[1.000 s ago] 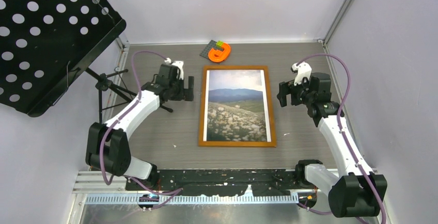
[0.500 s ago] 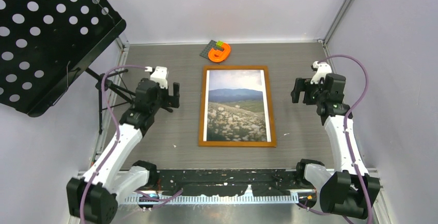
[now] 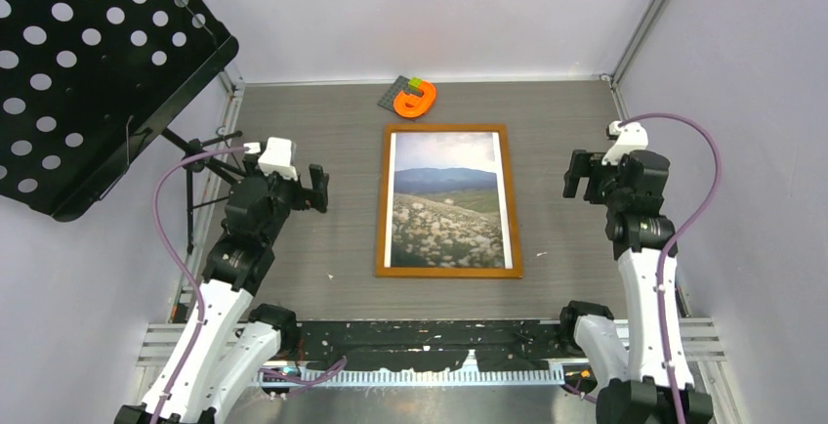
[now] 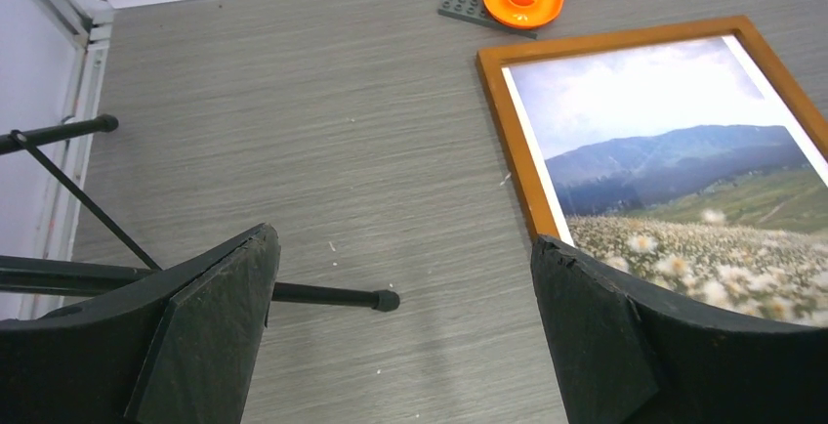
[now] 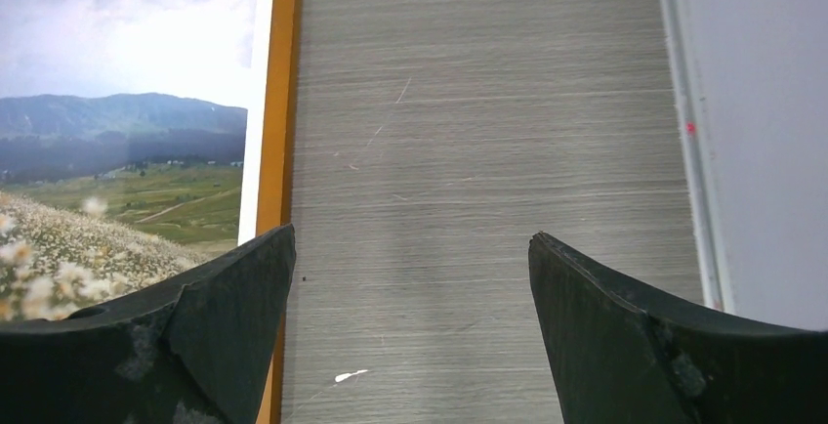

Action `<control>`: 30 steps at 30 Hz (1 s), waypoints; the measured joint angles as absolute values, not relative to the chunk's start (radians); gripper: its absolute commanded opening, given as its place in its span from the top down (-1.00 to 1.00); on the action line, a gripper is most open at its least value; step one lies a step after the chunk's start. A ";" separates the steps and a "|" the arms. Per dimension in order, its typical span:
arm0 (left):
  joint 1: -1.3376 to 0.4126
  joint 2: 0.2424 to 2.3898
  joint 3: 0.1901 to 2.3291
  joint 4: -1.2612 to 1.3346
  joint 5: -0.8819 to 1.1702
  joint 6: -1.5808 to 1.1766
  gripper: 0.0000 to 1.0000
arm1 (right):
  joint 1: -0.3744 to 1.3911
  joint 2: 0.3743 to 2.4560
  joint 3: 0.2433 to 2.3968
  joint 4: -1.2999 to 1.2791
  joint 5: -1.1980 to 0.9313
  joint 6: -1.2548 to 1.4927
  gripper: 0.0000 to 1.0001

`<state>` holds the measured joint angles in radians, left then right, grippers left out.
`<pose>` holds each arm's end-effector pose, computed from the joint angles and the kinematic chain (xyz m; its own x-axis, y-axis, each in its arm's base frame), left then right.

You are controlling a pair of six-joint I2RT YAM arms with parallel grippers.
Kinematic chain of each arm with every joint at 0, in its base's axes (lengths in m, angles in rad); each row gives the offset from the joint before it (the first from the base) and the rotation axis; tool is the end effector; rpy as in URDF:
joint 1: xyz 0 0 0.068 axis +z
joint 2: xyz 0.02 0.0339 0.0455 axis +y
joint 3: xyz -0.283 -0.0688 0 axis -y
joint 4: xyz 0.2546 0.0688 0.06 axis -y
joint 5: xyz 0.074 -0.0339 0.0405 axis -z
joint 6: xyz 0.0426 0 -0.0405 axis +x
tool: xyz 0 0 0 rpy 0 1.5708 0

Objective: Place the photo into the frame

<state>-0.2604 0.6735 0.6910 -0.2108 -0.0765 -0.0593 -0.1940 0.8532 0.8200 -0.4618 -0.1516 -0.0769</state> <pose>0.1618 -0.0398 0.3321 -0.1962 -0.0089 -0.9805 0.1729 0.9840 -0.0435 0.1902 -0.0308 0.3231 -0.4694 0.0148 -0.8829 0.0242 0.9997 0.0039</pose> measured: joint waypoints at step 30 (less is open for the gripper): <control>-0.253 0.548 0.594 -0.211 -0.053 -0.061 -0.99 | -0.194 0.549 0.723 -0.478 -0.197 -0.159 -0.91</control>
